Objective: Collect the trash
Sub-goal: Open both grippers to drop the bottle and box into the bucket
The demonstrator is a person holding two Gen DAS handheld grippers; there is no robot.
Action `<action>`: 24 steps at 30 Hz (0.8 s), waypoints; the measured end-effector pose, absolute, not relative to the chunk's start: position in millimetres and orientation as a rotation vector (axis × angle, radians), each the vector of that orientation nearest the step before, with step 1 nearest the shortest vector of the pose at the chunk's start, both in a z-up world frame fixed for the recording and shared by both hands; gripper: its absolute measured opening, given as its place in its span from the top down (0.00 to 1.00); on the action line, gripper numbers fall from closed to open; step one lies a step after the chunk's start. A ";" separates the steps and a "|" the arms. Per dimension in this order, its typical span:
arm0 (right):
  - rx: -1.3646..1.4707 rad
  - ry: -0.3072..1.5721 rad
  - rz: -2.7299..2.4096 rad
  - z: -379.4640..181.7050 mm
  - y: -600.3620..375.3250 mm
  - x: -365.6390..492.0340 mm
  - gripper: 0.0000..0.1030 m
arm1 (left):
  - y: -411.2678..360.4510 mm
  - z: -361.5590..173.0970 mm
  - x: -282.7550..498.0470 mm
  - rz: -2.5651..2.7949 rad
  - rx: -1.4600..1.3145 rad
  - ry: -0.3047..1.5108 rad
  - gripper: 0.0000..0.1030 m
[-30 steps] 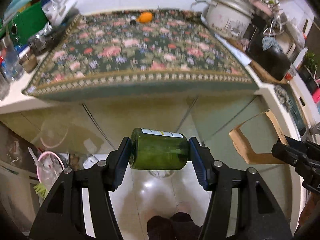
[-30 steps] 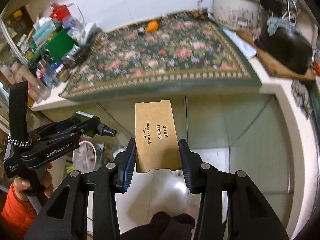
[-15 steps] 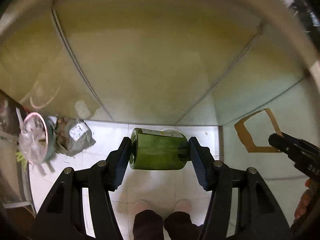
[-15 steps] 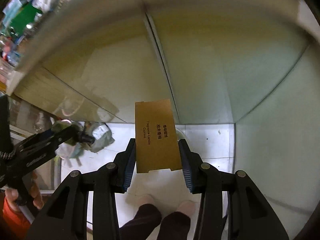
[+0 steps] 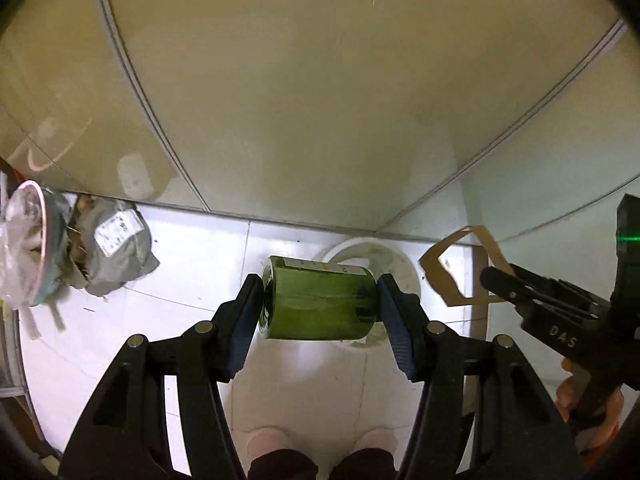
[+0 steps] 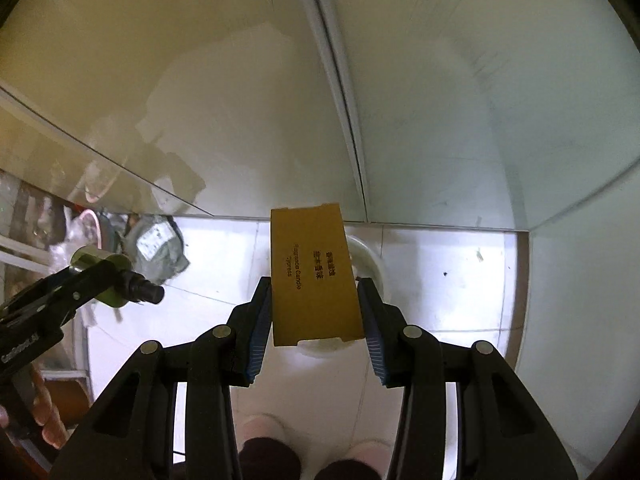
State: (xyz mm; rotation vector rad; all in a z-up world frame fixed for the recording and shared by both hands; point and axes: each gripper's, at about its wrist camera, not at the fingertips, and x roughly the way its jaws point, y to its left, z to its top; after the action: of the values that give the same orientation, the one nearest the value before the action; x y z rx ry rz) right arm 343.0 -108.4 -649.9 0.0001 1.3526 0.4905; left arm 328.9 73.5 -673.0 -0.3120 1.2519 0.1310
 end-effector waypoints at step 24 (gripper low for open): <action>0.123 1.259 0.466 -598.1 -159.4 350.2 0.54 | -6.1 -720.9 361.6 -0.087 -0.132 1.372 0.33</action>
State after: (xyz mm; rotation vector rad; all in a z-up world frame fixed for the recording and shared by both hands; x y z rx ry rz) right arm 350.2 -159.4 -598.1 0.1233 1.2587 0.4656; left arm 361.6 -6.1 -720.9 -0.1315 1.3716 -0.0871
